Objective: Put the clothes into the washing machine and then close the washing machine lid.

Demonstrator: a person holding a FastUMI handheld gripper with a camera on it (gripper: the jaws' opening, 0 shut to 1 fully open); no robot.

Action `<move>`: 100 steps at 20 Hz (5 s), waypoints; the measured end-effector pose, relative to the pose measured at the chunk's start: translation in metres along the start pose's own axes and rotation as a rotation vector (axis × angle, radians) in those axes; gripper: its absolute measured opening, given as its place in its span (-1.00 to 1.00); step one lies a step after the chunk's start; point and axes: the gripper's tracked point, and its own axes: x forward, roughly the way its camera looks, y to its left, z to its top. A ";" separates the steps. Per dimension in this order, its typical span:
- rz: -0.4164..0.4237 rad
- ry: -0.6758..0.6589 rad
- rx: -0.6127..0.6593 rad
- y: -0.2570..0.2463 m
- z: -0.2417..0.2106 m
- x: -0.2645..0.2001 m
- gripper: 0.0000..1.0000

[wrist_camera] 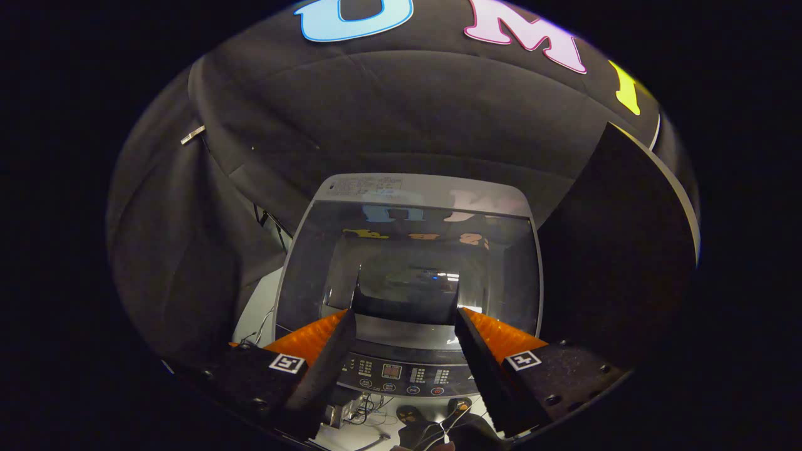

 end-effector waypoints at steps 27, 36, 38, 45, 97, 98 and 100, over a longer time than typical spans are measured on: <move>-0.071 -0.483 0.014 -0.070 0.108 -0.211 1.00; -0.137 -0.664 0.042 -0.129 0.126 -0.321 1.00; -0.152 -0.696 0.037 -0.147 0.130 -0.342 1.00; -0.187 -0.756 0.051 -0.223 0.119 -0.403 1.00; -0.230 -0.933 0.054 -0.356 0.101 -0.504 1.00; -0.228 -0.935 0.045 -0.354 0.101 -0.505 1.00; -0.229 -0.936 0.037 -0.352 0.099 -0.505 1.00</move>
